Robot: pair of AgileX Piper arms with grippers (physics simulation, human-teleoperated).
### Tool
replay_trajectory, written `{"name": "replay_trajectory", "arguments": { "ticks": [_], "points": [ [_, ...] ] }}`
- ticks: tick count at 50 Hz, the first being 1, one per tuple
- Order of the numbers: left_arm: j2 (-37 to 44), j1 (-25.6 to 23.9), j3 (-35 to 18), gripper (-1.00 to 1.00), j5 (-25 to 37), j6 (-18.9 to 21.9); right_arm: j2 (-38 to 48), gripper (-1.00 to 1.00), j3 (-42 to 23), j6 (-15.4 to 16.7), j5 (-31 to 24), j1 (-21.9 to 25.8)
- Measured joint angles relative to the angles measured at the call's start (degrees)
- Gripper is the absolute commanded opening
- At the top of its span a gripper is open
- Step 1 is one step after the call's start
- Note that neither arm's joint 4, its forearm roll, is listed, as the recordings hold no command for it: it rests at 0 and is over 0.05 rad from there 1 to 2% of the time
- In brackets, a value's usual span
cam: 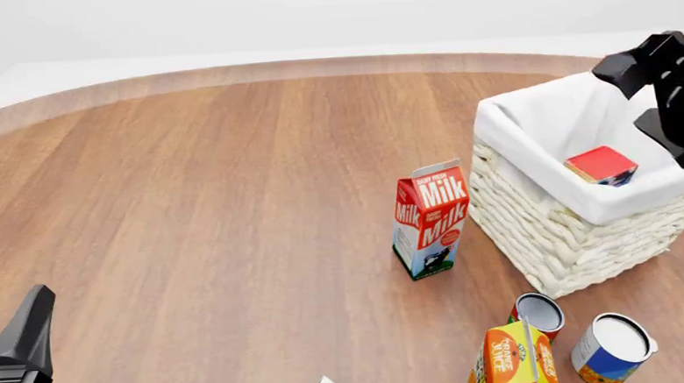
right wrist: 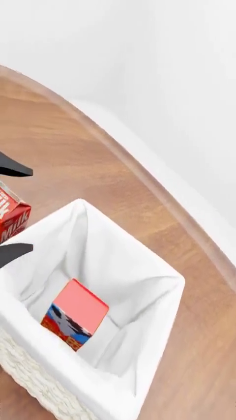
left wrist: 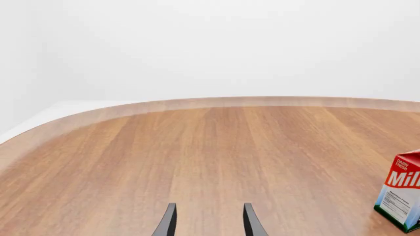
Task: Pick up the cream cheese box and the butter, and put them in the basket.
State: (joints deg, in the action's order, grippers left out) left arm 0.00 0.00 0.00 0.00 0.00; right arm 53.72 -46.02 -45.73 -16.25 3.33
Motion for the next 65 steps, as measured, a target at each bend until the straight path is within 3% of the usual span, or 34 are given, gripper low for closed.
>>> {"name": "replay_trajectory", "arguments": {
  "ticks": [26,42,65],
  "points": [
    [0.00,0.00,0.00,1.00,0.00,0.00,-5.02,1.00,-8.63,6.63,-12.52,17.81],
    [0.00,0.00,0.00,1.00,0.00,0.00,-5.10,1.00,-14.88,12.90,-18.22,29.76],
    [0.00,0.00,0.00,1.00,0.00,0.00,-0.62,1.00,-17.18,20.00,-18.41,43.45]
  ]
}}
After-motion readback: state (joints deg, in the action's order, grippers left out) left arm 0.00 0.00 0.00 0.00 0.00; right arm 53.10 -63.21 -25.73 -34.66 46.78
